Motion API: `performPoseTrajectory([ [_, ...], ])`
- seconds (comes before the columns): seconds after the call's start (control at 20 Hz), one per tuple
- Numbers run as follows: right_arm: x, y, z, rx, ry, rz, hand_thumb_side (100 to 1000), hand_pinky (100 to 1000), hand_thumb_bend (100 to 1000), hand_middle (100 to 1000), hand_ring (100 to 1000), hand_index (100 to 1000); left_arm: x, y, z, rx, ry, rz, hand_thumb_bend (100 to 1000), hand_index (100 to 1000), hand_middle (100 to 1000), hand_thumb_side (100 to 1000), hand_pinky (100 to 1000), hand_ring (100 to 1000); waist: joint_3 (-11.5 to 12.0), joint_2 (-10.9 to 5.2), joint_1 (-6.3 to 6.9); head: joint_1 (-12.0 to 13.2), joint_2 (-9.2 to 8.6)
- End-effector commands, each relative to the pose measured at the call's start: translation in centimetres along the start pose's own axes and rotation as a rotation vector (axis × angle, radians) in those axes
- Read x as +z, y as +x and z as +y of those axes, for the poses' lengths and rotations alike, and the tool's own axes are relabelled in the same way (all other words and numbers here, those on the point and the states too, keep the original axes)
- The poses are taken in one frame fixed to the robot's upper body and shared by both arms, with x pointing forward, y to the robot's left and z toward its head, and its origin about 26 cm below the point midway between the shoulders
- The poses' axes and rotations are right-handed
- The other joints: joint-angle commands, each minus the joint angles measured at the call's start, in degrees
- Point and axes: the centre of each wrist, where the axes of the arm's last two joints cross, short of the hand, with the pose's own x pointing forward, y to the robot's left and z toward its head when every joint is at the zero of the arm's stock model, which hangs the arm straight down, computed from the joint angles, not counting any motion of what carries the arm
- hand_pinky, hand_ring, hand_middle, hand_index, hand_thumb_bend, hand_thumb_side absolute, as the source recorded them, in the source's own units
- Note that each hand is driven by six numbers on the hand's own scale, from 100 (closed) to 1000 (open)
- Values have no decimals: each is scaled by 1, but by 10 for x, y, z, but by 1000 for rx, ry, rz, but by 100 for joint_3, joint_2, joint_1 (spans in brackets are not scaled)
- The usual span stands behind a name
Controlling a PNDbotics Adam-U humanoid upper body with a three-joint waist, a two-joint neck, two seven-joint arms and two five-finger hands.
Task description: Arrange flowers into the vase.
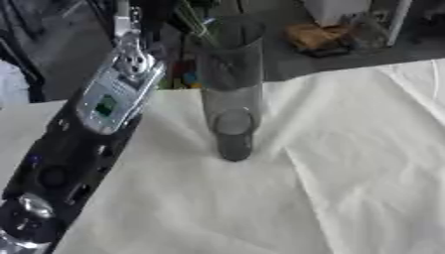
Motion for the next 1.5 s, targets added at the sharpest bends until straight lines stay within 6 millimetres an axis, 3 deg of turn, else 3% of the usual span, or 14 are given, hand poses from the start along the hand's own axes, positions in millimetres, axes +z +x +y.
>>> performPoseTrajectory([
  [0.05, -6, 4, -2, -5, -5, -21, 1000, 876, 100, 760, 866, 902, -8, 7, 9, -45, -39, -22, 391, 318, 138, 629, 100, 100, 9, -156, -31, 11, -6],
  [0.55, -4, 4, -4, 1, 2, -6, 1000, 877, 100, 760, 866, 905, -13, 10, 14, -100, -76, -10, 300, 293, 110, 635, 100, 100, 66, -215, 45, -11, 13],
  [0.85, -3, 4, -4, 3, 2, -4, 1000, 877, 100, 759, 865, 905, -12, 8, 15, -147, -125, 15, 292, 312, 124, 632, 100, 100, 68, -231, 81, -13, -1],
  [1.0, -4, 4, -5, 4, 0, -5, 1000, 878, 100, 759, 865, 905, -9, 2, 15, -194, -165, 34, 300, 363, 164, 643, 100, 135, 71, -233, 90, -16, -1],
  [1.15, -3, 4, -5, 6, -1, -3, 1000, 878, 100, 760, 865, 905, -5, -2, 15, -242, -223, 63, 311, 443, 228, 663, 100, 228, 86, -239, 95, -23, 9],
  [1.5, -3, 4, -5, 9, -5, -1, 1000, 878, 100, 759, 865, 905, 0, -10, 17, -285, -322, 173, 293, 523, 281, 692, 100, 290, 107, -262, 95, -29, 18],
])
